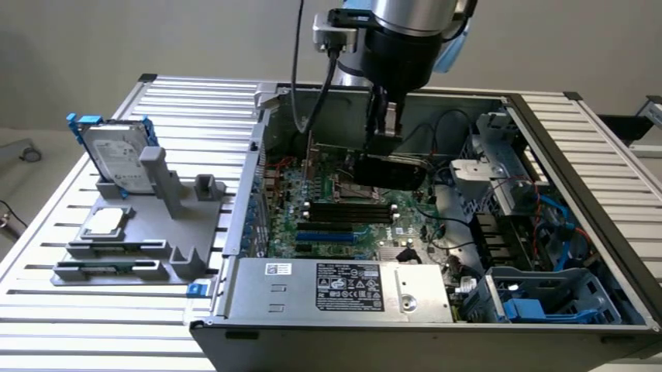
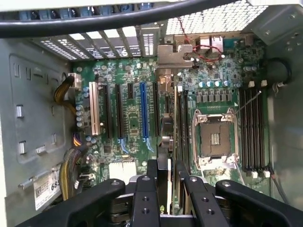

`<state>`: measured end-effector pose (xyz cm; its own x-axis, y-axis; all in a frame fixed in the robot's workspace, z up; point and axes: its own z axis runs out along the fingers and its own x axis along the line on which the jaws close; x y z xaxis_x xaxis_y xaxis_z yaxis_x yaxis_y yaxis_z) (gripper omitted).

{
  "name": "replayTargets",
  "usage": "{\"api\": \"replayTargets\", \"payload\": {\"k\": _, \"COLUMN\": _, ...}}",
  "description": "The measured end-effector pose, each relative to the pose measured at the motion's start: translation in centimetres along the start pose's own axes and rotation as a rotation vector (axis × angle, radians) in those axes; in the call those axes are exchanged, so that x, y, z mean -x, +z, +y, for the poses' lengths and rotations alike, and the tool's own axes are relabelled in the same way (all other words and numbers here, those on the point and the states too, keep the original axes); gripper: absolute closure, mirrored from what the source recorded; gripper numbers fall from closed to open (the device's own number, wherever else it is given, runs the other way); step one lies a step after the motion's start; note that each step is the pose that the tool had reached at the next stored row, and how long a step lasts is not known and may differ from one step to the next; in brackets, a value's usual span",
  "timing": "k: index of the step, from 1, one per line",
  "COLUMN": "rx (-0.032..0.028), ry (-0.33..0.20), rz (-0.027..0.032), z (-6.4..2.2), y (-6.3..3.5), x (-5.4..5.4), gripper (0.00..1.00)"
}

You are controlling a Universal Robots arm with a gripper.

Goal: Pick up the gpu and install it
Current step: 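Insert the gpu into the slot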

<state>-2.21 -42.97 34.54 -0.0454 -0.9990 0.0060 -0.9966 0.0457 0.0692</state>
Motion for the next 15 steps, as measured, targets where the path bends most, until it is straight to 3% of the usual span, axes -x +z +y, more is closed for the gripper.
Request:
{"api": "replayTargets", "payload": {"k": 3, "rx": -0.0003, "ry": -0.049, "rz": 0.0027, "z": 0.04, "y": 0.26, "x": 0.0, "gripper": 0.73}}
{"api": "replayTargets", "payload": {"k": 8, "rx": -0.0004, "ry": -0.094, "rz": 0.0, "z": 0.34, "y": 0.72, "x": -0.3, "gripper": 0.73}}
{"api": "replayTargets", "payload": {"k": 15, "rx": -0.0005, "ry": -0.095, "rz": -0.0001, "z": 2.48, "y": 1.4, "x": -1.6, "gripper": 0.73}}
